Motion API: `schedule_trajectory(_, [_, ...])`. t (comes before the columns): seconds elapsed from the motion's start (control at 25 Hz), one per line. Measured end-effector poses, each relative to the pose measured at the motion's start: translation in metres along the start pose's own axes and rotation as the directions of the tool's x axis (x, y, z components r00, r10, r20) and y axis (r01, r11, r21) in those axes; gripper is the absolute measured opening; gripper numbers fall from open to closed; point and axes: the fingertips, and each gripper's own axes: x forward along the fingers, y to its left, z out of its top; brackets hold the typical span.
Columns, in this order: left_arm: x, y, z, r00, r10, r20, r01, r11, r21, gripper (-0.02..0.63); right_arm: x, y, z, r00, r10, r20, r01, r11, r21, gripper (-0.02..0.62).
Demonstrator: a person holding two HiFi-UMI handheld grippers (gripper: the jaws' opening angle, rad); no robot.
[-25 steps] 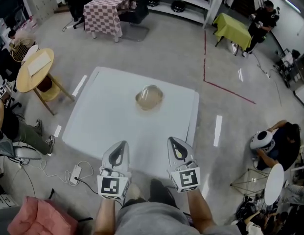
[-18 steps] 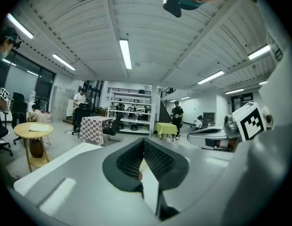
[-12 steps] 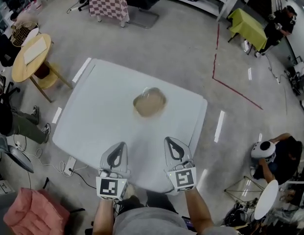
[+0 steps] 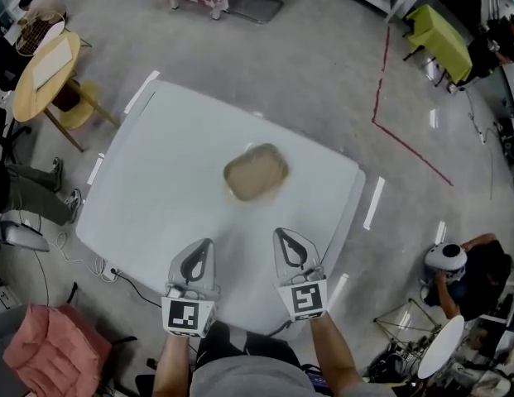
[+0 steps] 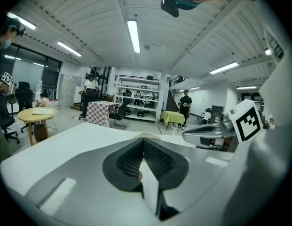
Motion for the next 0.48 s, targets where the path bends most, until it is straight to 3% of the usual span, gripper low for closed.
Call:
schedule_trajectory(0.24, [0.019,0.004,-0.016,1.000,0.003,-0.018,-0.003,1.000,-0.007,0.012,0.021,-0.011,-0.023,0.999,-0.001,-0.037,-0.002,0.998,-0.062,0.005])
schedule_trajectory(0.4, [0.021,0.004,-0.027,0.999,-0.001,-0.037,0.001,1.000,0.001,0.012,0.030,-0.014,-0.032,0.996,-0.019,-0.087,0.003,0.984,-0.180,0.006])
schedule_trajectory(0.48, [0.022,0.006,-0.030,0.999,0.001,-0.043,-0.001,1.000,0.001,0.012,0.035,-0.015,-0.033,0.995,-0.033,-0.099,0.007,0.967,-0.253,0.052])
